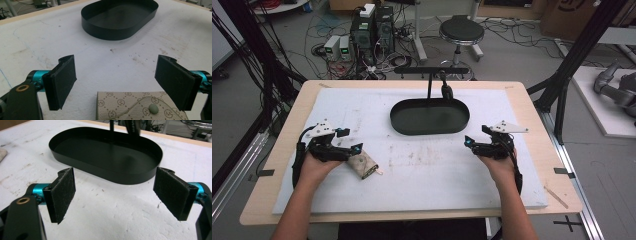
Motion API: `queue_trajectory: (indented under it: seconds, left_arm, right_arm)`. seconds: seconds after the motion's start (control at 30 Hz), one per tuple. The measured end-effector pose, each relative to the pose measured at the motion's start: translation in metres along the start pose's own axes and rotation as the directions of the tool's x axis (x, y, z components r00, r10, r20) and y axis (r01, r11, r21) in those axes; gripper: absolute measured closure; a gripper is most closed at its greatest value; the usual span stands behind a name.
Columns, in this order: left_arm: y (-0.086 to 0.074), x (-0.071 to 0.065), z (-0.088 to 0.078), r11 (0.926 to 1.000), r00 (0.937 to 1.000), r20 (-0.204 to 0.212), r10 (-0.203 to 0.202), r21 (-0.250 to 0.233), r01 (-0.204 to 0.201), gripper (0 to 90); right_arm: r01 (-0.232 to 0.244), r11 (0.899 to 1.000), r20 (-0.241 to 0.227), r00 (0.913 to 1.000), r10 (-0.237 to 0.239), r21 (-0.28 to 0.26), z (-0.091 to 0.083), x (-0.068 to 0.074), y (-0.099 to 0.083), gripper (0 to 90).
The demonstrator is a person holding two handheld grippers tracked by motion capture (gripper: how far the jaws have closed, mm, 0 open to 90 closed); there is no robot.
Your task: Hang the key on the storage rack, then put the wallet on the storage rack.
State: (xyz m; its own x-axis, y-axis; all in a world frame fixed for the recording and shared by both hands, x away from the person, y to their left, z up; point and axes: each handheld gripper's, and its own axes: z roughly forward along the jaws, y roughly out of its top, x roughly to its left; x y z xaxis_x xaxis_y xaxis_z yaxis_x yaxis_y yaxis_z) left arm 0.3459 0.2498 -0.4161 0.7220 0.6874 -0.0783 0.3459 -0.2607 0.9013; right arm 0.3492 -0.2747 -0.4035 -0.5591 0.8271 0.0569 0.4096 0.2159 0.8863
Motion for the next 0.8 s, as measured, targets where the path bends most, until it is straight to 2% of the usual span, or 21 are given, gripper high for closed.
queue_trajectory:
  seconds: [0.37, 0.63, 0.8]
  left_arm:
    - [0.0039, -0.0033, -0.0009, 0.9999, 0.9999, 0.008, 0.012, -0.011, -0.012, 17.2]
    - [0.0047, -0.0028, -0.0014, 0.9999, 0.9999, 0.008, 0.011, -0.008, -0.011, 17.2]
    - [-0.0014, -0.0029, -0.0032, 0.9999, 1.0000, -0.001, 0.008, 0.008, -0.008, 17.1]
  right_arm:
    - [-0.034, 0.999, 0.024, 0.9991, 0.034, 0.011, -0.0019, -0.0052, -0.0081, 18.4]
    - [-0.035, 0.999, 0.016, 0.9993, 0.035, 0.013, -0.0005, -0.0060, -0.0080, 18.4]
    - [-0.020, 0.999, 0.004, 0.9998, 0.020, 0.028, 0.0031, -0.0005, -0.0072, 18.5]
